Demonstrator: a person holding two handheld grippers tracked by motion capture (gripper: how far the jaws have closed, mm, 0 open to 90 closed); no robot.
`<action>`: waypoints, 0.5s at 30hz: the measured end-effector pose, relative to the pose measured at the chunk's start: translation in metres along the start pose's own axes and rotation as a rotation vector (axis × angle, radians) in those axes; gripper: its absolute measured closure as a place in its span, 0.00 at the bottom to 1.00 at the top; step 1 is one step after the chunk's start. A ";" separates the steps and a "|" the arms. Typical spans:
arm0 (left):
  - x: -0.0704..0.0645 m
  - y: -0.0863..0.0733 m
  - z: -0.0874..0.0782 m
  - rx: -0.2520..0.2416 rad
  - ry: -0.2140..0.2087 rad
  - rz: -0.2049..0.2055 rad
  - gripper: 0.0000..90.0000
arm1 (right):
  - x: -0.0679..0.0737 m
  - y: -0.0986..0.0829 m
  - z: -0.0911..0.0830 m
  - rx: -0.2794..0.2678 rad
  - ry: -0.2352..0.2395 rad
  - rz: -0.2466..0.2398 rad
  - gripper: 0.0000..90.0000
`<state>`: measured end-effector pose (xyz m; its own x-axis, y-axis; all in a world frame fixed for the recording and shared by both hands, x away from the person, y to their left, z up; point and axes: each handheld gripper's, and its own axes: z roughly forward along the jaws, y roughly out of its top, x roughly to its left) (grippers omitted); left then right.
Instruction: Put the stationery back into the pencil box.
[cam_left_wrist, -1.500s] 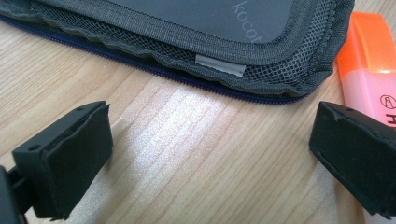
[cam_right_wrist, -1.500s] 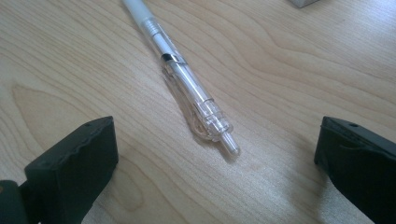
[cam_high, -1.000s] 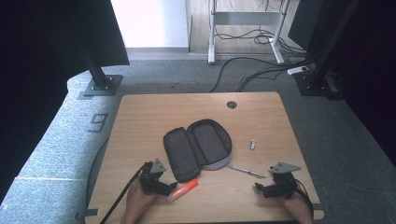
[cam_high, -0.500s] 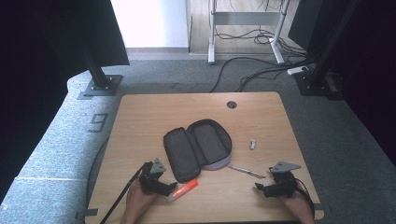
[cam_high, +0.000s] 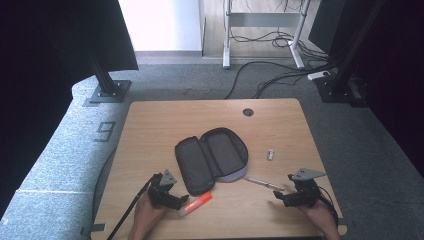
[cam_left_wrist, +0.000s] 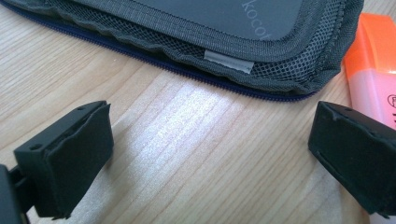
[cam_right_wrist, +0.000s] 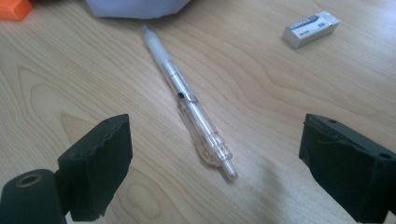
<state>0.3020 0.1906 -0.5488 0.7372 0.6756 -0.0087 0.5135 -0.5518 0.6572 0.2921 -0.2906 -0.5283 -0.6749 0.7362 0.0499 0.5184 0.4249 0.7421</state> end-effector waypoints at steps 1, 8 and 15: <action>0.000 0.000 0.000 0.000 0.000 0.000 0.00 | -0.001 0.001 0.000 -0.005 0.002 0.002 0.11; 0.001 -0.004 -0.003 -0.004 -0.003 0.002 0.00 | -0.006 0.009 0.001 -0.003 0.007 -0.005 0.06; 0.003 -0.008 -0.007 -0.003 -0.004 0.005 0.00 | -0.008 0.023 0.006 -0.013 0.003 -0.047 0.00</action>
<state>0.2969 0.1999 -0.5489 0.7416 0.6708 -0.0085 0.5084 -0.5536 0.6596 0.3124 -0.2833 -0.5163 -0.6998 0.7141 0.0169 0.4795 0.4522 0.7520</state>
